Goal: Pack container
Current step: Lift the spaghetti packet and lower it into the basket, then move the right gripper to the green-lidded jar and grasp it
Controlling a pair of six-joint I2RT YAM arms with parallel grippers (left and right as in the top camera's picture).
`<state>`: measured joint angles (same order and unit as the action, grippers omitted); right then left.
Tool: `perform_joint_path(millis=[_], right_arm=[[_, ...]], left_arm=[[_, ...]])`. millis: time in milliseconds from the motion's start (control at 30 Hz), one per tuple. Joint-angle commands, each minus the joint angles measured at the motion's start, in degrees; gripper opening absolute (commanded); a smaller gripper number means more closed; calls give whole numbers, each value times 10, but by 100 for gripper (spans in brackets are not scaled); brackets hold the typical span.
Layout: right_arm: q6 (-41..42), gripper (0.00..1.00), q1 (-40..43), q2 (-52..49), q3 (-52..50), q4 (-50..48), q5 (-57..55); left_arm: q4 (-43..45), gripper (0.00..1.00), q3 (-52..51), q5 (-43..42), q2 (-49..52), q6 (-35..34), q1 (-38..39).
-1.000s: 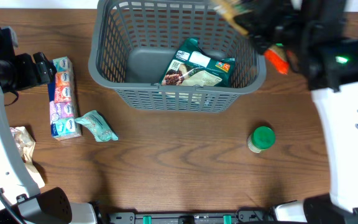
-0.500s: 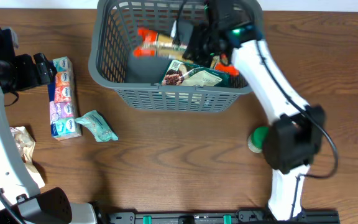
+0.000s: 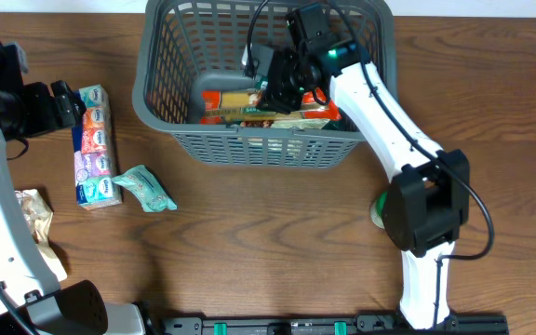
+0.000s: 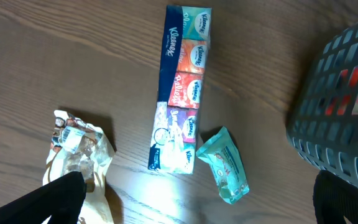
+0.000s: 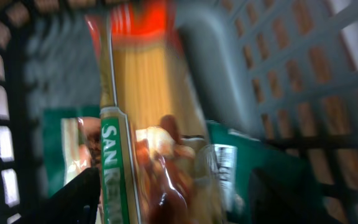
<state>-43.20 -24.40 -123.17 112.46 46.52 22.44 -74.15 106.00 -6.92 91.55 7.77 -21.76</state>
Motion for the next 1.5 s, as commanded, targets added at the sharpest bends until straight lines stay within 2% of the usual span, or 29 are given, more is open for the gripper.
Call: perform_joint_path(millis=[0,100,200,267,400,567,833,1033,1100,1200,1333,1467], right_arm=[[85,59,-2,78,33,-45,50],[210,63,-1,121,55,-132,-22],[294,61,7,146,92,-140,-85],[350,61,20,159,121,-103,-143],[500,61,77,180,172,43,-286],[612,61,182,202,184,199,-295],[650,70,329,204,181,379,-294],[629,73,384,204,172,509,-277],[585,77,389,217,143,508,-216],[586,83,382,251,72,508,-172],[599,87,366,313,-45,493,-175],[612,93,359,376,-171,432,-181]], left_arm=[[-2,99,0,0,-7,8,-2],[-2,99,0,0,-7,8,-2],[-2,99,0,0,-7,8,-2],[-1,99,0,0,-7,8,-2],[-1,99,0,0,-7,8,-2],[-1,99,0,-2,-7,8,-2],[-2,99,0,-4,-7,7,-2],[-2,99,0,-4,-7,5,-2],[-2,99,0,-4,-7,5,-2],[-2,99,0,-4,-7,5,-2],[-4,99,0,-4,-7,5,-2],[-3,99,0,-4,-7,5,-2]])
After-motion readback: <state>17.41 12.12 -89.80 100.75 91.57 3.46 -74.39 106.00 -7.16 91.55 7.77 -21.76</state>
